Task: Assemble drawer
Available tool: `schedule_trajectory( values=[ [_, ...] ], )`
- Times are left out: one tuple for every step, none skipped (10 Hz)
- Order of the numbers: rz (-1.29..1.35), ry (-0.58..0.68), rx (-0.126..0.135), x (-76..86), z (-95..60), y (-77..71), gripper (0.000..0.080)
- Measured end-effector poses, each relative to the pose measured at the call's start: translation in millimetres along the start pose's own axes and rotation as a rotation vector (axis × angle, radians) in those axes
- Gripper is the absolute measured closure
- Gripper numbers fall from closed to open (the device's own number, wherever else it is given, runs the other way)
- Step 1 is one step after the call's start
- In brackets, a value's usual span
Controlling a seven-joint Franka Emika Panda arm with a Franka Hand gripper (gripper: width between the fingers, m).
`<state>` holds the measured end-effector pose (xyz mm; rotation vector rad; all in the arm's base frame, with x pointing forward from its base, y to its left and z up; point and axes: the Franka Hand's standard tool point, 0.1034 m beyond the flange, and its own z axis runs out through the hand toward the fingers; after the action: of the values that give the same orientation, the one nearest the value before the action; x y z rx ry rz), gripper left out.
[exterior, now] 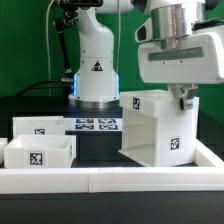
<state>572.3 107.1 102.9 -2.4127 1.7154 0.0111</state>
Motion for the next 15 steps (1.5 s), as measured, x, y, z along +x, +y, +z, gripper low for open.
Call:
schedule_trajectory(
  values=[
    [0.075, -0.016, 0.006, 4.8, 0.0, -2.0, 0.076],
    [0.13, -0.026, 0.015, 8.0, 1.2, -6.8, 0.076],
    [0.219, -0.038, 0.025, 9.6, 1.5, -13.1, 0.076],
    [0.263, -0.045, 0.033, 10.4, 3.1, -20.0, 0.076],
    [0.255, -0.047, 0.039, 9.9, 5.1, -27.6, 0.0759],
    [0.255, -0.05, 0.046, 10.2, 6.3, -37.6, 0.0758],
    [0.258, -0.052, 0.047, 12.8, 6.9, -43.8, 0.0758],
    [0.26, -0.055, 0.048, 16.4, 7.8, -52.9, 0.0758],
    [0.262, -0.059, 0.051, 20.2, 8.6, -63.0, 0.0758],
    [0.263, -0.062, 0.051, 22.4, 8.7, -68.6, 0.0758],
    [0.264, -0.07, 0.032, 22.5, 9.1, -68.6, 0.0758],
    [0.264, -0.076, 0.022, 22.7, 9.3, -69.8, 0.0758],
    [0.263, -0.077, 0.017, 22.7, 9.3, -69.6, 0.0758],
    [0.257, -0.077, 0.018, 22.3, 9.7, -69.5, 0.0648],
    [0.252, -0.077, 0.017, 22.1, 9.8, -69.4, 0.0516]
  ],
)
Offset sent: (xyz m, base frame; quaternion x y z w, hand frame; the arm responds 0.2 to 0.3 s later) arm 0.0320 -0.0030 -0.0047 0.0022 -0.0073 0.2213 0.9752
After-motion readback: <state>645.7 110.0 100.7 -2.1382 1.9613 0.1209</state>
